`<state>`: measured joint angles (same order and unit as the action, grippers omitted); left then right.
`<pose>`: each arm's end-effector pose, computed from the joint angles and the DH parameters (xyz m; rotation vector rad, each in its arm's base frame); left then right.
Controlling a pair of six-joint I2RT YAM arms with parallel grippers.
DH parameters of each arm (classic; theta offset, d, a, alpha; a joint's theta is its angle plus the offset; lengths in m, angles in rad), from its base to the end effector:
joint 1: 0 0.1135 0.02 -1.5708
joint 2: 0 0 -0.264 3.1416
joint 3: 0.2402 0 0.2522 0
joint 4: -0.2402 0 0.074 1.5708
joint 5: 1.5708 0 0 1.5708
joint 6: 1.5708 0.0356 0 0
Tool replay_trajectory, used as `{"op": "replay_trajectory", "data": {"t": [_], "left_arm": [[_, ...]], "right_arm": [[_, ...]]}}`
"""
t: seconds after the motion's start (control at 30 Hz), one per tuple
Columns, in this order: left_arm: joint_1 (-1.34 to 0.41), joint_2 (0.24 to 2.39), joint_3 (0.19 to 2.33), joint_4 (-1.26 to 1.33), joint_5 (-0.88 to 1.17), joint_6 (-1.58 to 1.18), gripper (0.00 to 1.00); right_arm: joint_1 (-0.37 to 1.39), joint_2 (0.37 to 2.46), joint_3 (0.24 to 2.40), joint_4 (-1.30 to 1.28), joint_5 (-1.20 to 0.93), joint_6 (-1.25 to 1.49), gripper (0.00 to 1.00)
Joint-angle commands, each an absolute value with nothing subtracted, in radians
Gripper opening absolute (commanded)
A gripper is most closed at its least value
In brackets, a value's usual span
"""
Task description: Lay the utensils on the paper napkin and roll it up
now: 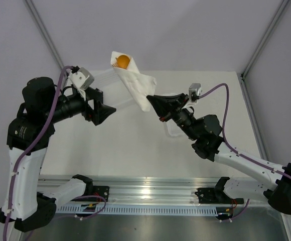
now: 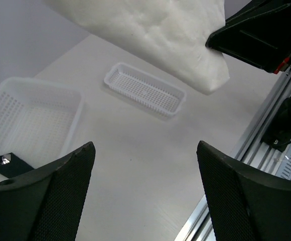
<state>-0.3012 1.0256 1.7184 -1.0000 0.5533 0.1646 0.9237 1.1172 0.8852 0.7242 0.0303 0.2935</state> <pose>0.1211 -0.0572 0.5103 0.7950 1.6985 -0.6118 0.1534 0.2013 0.4047 -0.3259 1.0929 1.0750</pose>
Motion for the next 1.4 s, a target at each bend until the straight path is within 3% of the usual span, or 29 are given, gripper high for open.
{"op": "replay_trajectory", "data": {"t": [0.0, 0.17, 0.43, 0.97, 1.07, 1.2, 1.37], "left_arm": [[-0.293, 1.043, 1.759, -0.922, 0.647, 0.101, 0.86], [-0.293, 1.016, 1.714, -0.735, 0.788, 0.013, 0.92], [-0.293, 1.046, 1.677, -0.609, 0.995, -0.135, 0.92], [-0.293, 1.078, 1.707, -0.469, 0.968, -0.301, 0.91], [-0.293, 1.077, 1.703, -0.463, 0.977, -0.31, 0.84], [-0.293, 1.072, 1.703, -0.451, 0.969, -0.322, 0.61], [-0.295, 1.074, 1.709, -0.437, 0.982, -0.331, 0.58]], "right_arm": [[0.959, 1.1, 0.959, 0.856, 0.048, 0.249, 0.0], [0.991, 1.108, 0.976, 0.9, 0.061, 0.23, 0.0], [1.057, 1.108, 0.977, 0.977, 0.066, 0.204, 0.0], [1.114, 1.215, 1.052, 1.045, 0.063, 0.181, 0.0], [1.117, 1.229, 1.058, 1.046, 0.06, 0.187, 0.0], [1.118, 1.242, 1.065, 1.048, 0.057, 0.193, 0.0], [1.124, 1.255, 1.068, 1.046, 0.045, 0.204, 0.0]]}}
